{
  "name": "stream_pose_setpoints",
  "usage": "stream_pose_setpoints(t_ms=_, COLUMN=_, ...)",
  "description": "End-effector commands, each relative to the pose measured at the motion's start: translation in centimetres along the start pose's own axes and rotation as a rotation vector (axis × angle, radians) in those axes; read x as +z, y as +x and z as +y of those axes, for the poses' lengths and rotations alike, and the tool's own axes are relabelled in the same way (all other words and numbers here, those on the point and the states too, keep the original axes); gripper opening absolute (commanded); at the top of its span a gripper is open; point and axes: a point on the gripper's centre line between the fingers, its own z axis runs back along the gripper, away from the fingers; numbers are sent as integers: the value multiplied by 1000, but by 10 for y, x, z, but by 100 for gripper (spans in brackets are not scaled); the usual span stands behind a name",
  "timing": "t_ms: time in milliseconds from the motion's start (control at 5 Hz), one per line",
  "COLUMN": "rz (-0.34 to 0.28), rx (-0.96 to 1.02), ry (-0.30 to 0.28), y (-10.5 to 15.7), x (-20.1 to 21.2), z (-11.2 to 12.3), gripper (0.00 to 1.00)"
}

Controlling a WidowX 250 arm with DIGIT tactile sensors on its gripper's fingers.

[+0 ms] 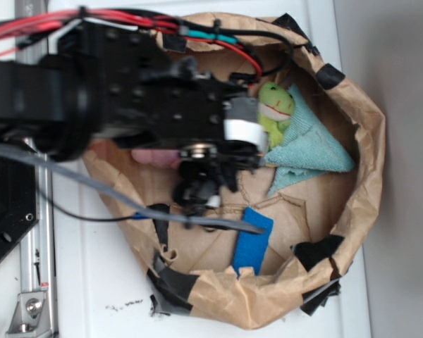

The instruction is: Grab the pink bunny.

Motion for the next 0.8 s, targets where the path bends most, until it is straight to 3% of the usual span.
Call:
stream_pose_setpoints(t_ms=0, rz=-251, rx=139, ry=-17, y=-28, x=94, z=14, gripper=100)
stream_pose_setpoints(t_ms=200, rz=-244, rx=156, ry=-34, y=-34, x=139, z=21, gripper=100)
stream_pose_setpoints(t_ms=600, rz=-137, rx=144, ry=8, y=-28, x=112, z=18, gripper=100)
